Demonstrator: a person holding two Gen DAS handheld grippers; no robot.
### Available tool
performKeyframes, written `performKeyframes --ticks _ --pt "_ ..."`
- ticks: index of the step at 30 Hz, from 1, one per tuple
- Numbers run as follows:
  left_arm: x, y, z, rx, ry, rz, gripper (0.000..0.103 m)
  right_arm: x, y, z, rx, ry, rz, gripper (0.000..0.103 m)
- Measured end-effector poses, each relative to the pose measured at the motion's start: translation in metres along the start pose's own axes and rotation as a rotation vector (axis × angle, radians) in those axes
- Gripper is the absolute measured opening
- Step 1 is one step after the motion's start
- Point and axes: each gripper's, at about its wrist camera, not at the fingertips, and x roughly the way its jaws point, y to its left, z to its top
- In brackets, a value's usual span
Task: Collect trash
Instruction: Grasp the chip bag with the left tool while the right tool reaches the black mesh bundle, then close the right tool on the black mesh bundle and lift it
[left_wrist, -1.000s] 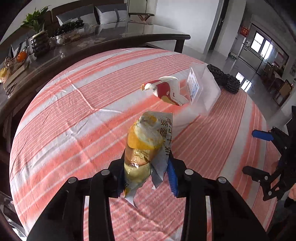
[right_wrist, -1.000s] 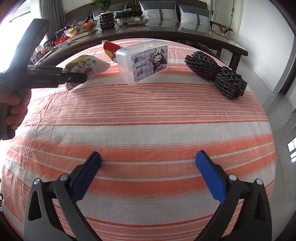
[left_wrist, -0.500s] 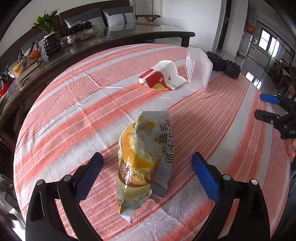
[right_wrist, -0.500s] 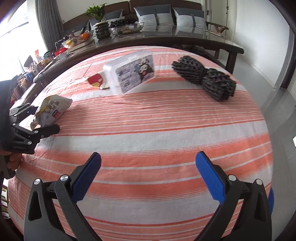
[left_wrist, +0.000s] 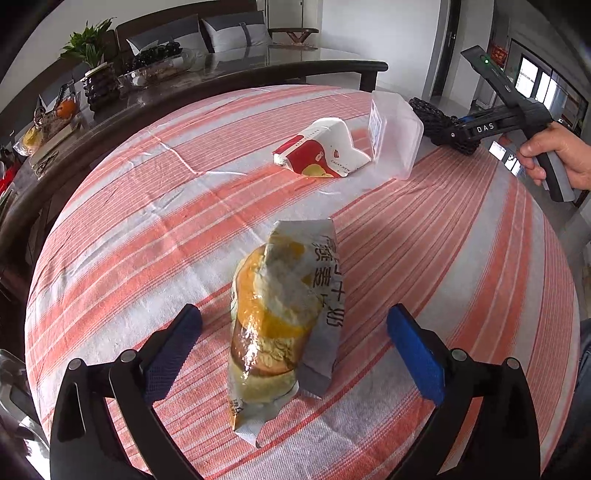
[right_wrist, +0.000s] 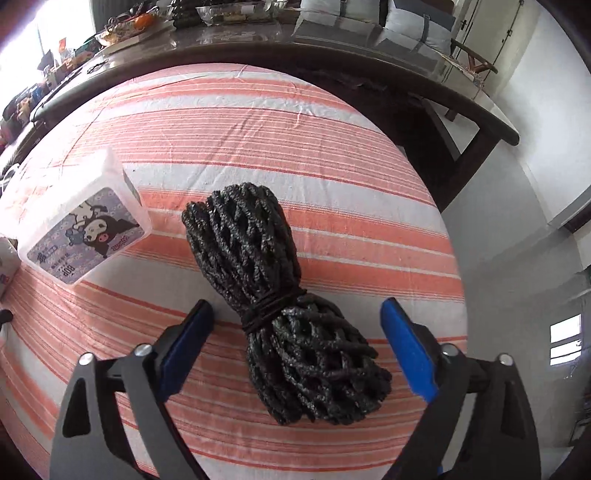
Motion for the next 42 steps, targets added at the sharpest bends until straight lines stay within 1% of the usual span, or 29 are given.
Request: performKeyframes --ticks 1,2,5,7,11,13,15,16,17,19,21,25,29,31,32,34,37,38,39,40,41,42 --pt "0.0 0.0 0.0 0.0 0.0 0.0 0.099 -0.004 -0.003 -0.003 0.039 0.0 -0.006 0.052" --pt "0.0 0.0 0.0 0.0 0.0 0.0 0.099 -0.009 -0.004 -0.01 0.067 0.005 0.004 0.046" --pt "0.0 0.0 0.0 0.0 0.0 0.001 0.099 -0.03 0.004 -0.039 0.199 0.019 0.07 0.045" --pt "0.0 0.0 0.0 0.0 0.0 0.001 0.099 -0.045 0.019 -0.063 0.27 0.035 0.108 0.045" --pt "0.0 0.0 0.0 0.001 0.0 0.002 0.099 -0.069 0.077 -0.105 0.238 0.042 0.15 0.045" --pt "0.0 0.0 0.0 -0.001 0.0 -0.001 0.099 -0.071 0.095 -0.121 0.247 0.047 0.178 0.046" --pt "-0.001 0.0 0.0 0.003 -0.002 -0.01 0.098 -0.07 0.106 -0.13 0.23 0.047 0.169 0.049" --pt "-0.003 0.0 -0.001 0.011 -0.002 -0.015 0.098 -0.072 0.11 -0.131 0.208 0.039 0.157 0.053" --pt "-0.005 -0.001 -0.003 0.023 0.0 -0.019 0.098 -0.074 0.112 -0.131 0.189 0.034 0.151 0.059" --pt "-0.009 -0.001 -0.008 0.05 0.009 -0.035 0.098 -0.08 0.112 -0.132 0.169 0.037 0.153 0.065" --pt "-0.016 0.0 -0.011 0.066 -0.002 -0.046 0.098 -0.087 0.112 -0.13 0.143 0.036 0.146 0.075" --pt "-0.028 0.006 -0.007 0.061 -0.023 -0.056 0.098 -0.096 0.115 -0.123 0.064 0.036 0.109 0.075" --pt "-0.028 0.012 0.003 0.024 -0.012 -0.087 0.098 -0.096 0.131 -0.115 -0.045 0.063 0.15 0.075" --pt "-0.025 0.008 0.007 0.046 0.005 -0.066 0.098 -0.092 0.143 -0.115 -0.117 0.092 0.147 0.075" --pt "-0.024 0.005 0.009 0.064 0.008 -0.049 0.098 -0.09 0.147 -0.114 -0.143 0.102 0.127 0.075" --pt "-0.021 0.002 0.012 0.082 0.017 -0.04 0.095 -0.085 0.151 -0.114 -0.171 0.118 0.087 0.075" --pt "-0.015 0.001 0.015 0.081 0.044 -0.049 0.089 -0.079 0.148 -0.114 -0.157 0.131 0.071 0.074" --pt "-0.013 0.0 0.016 0.085 0.051 -0.048 0.085 -0.078 0.148 -0.114 -0.158 0.135 0.074 0.068" --pt "-0.011 -0.001 0.016 0.087 0.059 -0.047 0.082 -0.076 0.149 -0.115 -0.165 0.144 0.077 0.059" --pt "-0.009 -0.001 0.017 0.087 0.069 -0.05 0.072 -0.074 0.15 -0.116 -0.175 0.153 0.072 0.052" --pt "-0.007 -0.001 0.017 0.084 0.078 -0.048 0.064 -0.075 0.15 -0.118 -0.179 0.154 0.069 0.037" --pt "-0.007 -0.001 0.017 0.084 0.077 -0.029 0.059 -0.077 0.149 -0.118 -0.168 0.144 0.073 0.037"
